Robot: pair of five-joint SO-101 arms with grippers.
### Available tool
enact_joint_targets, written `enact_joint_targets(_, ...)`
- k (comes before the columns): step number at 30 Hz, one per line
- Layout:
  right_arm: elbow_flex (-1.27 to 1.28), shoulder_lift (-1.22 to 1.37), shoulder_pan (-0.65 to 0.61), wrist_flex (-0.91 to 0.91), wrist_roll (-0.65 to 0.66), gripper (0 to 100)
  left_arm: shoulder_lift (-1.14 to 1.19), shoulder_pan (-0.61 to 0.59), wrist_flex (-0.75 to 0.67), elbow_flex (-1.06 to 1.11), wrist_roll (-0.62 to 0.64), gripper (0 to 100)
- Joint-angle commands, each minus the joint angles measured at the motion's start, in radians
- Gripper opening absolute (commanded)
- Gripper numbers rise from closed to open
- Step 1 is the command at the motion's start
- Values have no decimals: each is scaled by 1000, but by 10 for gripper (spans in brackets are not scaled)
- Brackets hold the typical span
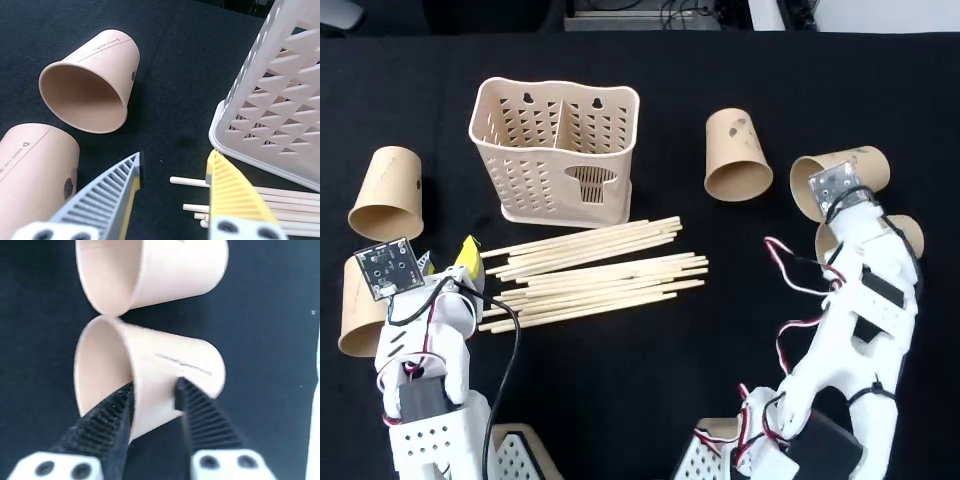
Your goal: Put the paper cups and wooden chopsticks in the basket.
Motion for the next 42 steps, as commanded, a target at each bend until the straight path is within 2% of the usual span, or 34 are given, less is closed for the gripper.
enact_joint_targets(1, -64, -51, 15, -9, 5, 11, -8, -2, -5, -4, -9, 219)
enact_joint_targets(4, -50, -131, 21, 26, 5, 11, -8, -2, -5, -4, -9, 219)
enact_joint_targets(7, -65, -232, 32, 169, -2, 11, -8, -2, -5, -4, -9, 218)
enact_joint_targets(14, -317, -472, 21, 727, -203, 11, -8, -2, -5, -2, -9, 217)
enact_joint_targets(18, -555, -495, -83, 1020, -318, 11, -8, -2, -5, -2, -9, 217)
enact_joint_targets(23, -846, -410, -310, 1258, -528, 11, -8, -4, -5, -2, -9, 216)
enact_joint_targets(27, -1099, -255, -505, 1367, -710, 11, -8, -7, -5, -2, -9, 216)
enact_joint_targets(31, -1391, -67, -658, 1438, -835, 11, -8, -7, -5, -2, -9, 216)
enact_joint_targets(35, -1623, 102, -732, 1439, -893, 11, -8, -10, 2, -10, -9, 216)
enact_joint_targets(42, -1856, 252, -921, 1436, -919, 11, -8, -10, 0, -10, -9, 216)
